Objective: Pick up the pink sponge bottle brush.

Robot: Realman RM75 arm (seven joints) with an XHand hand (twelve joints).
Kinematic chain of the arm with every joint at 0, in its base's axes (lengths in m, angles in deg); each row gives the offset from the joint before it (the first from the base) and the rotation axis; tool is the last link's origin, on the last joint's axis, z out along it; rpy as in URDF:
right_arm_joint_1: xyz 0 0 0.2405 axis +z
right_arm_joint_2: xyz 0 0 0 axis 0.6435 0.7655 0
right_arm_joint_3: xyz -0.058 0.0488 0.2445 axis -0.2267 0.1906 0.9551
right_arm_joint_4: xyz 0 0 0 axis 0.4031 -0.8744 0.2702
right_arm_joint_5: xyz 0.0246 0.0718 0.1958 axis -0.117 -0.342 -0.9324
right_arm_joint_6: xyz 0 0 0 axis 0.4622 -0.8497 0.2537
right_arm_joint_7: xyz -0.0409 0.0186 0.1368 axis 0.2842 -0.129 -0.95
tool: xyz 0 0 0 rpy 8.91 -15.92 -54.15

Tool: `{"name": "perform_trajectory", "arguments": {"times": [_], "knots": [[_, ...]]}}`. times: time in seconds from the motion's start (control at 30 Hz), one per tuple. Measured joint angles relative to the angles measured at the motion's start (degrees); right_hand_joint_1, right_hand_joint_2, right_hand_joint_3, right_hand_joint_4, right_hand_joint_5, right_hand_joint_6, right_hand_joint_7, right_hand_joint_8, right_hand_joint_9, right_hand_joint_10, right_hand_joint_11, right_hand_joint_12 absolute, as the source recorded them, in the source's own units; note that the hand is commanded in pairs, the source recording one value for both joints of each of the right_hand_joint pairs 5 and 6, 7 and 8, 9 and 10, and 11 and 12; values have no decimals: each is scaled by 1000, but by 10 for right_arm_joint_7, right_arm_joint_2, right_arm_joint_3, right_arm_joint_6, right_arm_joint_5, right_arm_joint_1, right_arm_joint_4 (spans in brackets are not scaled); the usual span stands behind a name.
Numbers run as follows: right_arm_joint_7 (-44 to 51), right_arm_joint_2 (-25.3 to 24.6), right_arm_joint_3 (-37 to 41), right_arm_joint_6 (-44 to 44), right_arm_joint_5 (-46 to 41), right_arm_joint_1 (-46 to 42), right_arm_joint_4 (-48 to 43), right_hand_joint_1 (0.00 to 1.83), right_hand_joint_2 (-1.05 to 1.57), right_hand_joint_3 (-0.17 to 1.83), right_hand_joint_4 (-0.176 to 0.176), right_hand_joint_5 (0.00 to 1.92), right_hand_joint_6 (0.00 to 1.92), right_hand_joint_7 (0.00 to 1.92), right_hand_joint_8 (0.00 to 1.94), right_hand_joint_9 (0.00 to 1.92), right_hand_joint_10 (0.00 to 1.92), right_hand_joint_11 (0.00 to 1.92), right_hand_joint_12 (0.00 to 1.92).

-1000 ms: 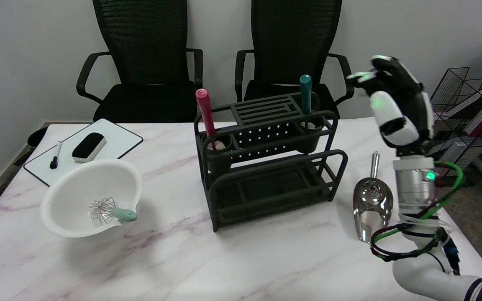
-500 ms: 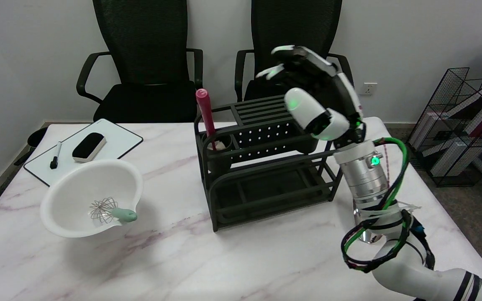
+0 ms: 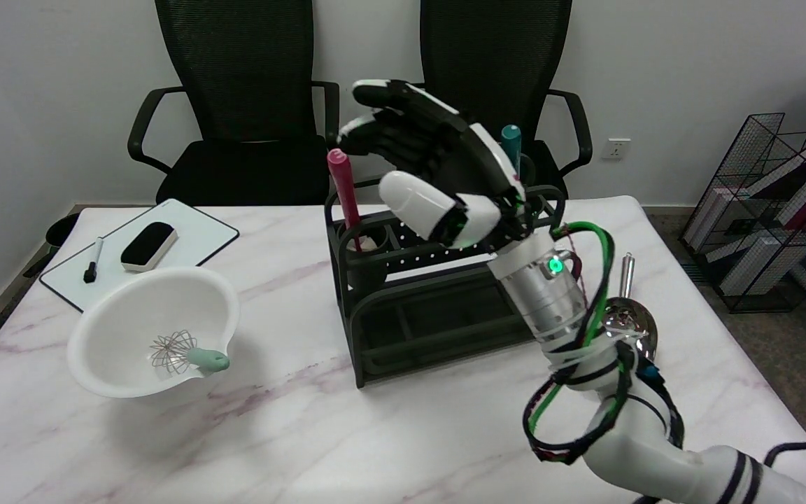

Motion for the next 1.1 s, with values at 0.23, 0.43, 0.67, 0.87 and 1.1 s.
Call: {"name": "perform_trajectory", "arguments": {"times": [0.23,0.43,0.67,0.87,1.1], "knots": [[3,-28,-14,38,16,75,42,1117,192,1069,0,414,414,776,776,599,599,483,483],[4,-47,-26,65,39,140,83,1128,95,1113,0,381,381,726,726,585,585,471,471],[5,-72,-36,86,56,189,134,1143,-28,1132,0,348,348,546,546,531,531,380,380],[6,-87,-35,99,54,216,172,1160,-165,1205,0,122,122,252,252,299,299,304,304],[6,-89,-27,108,46,239,209,1143,-155,1211,0,64,64,195,195,290,290,305,305]]}}
